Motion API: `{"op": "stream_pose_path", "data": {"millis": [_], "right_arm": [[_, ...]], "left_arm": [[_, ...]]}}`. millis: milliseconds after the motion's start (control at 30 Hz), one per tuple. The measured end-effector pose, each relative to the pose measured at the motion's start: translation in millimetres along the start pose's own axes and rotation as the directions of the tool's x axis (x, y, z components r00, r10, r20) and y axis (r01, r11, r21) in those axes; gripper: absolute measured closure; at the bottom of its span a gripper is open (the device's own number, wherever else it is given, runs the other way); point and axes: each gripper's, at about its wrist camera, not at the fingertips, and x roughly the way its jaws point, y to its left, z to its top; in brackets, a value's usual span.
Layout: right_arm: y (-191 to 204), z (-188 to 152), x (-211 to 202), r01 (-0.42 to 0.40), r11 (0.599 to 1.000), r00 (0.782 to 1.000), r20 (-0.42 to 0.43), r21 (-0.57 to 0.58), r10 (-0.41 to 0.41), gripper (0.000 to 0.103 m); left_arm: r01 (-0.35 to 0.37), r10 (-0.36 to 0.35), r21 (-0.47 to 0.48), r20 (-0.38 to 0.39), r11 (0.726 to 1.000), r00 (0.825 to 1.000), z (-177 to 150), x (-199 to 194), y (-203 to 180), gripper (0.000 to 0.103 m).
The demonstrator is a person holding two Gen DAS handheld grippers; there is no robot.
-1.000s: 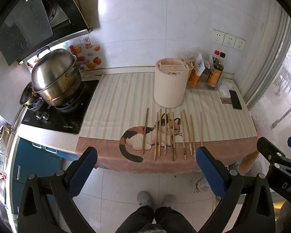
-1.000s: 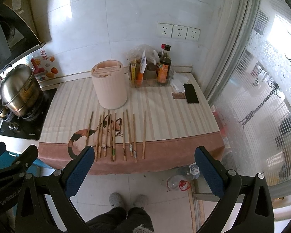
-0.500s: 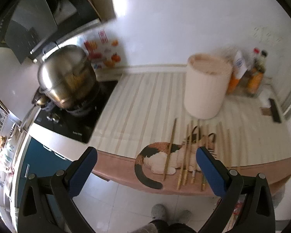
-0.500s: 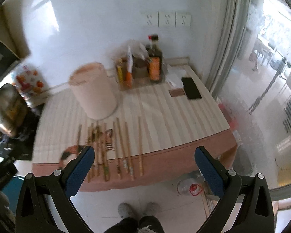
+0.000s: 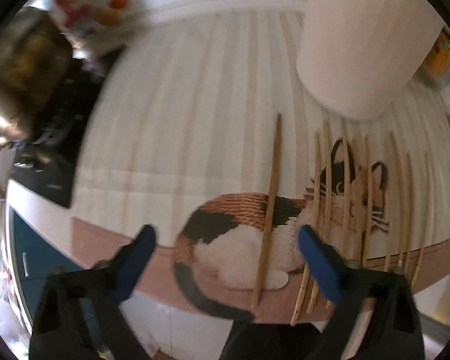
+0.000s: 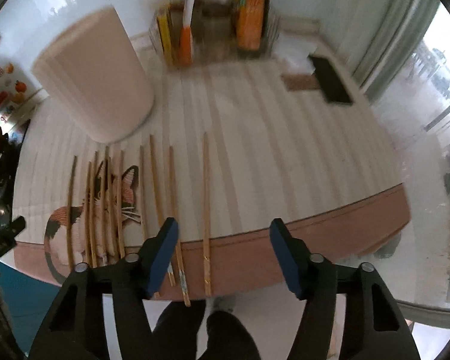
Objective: Organize utensils
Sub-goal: 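Grasp a wooden chopstick on the mat with the left tool while the right tool grasps another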
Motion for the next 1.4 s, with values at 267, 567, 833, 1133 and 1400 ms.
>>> {"op": "stream_pose_path", "data": {"millis": [267, 567, 833, 1133, 1400], "right_arm": [[15.3, 24.0, 78.1, 0.061, 0.998, 0.984, -0.167, 0.017, -0.057, 0.048], [18.4, 28.6, 131.2, 0.093, 0.995, 0.947, -0.312, 0.028, -0.080, 0.060], [35.4, 27.9, 136.1, 0.100, 0.995, 0.952, -0.290, 0.012, -0.092, 0.096], [56.6, 44.3, 138.1, 0.077, 0.994, 0.944, -0.314, -0.081, -0.099, 0.095], [59.2, 53.6, 144.3, 0.034, 0.991, 0.939, -0.336, -0.129, -0.076, 0.095]], "left_arm": [[0.067, -0.059, 0.071, -0.119, 0.995, 0.991, 29.7, 62.8, -19.8, 0.047], [0.088, -0.082, 0.054, -0.113, 0.995, 0.990, 40.2, 58.9, -24.1, 0.098], [0.110, -0.117, -0.053, -0.154, 0.993, 0.981, 40.0, 59.2, 5.1, 0.098], [0.076, -0.079, -0.029, -0.141, 0.997, 0.987, 40.0, 60.5, -4.9, 0.097], [0.021, -0.025, -0.035, -0.139, 0.999, 0.990, 46.3, 58.8, -37.9, 0.098]]}}
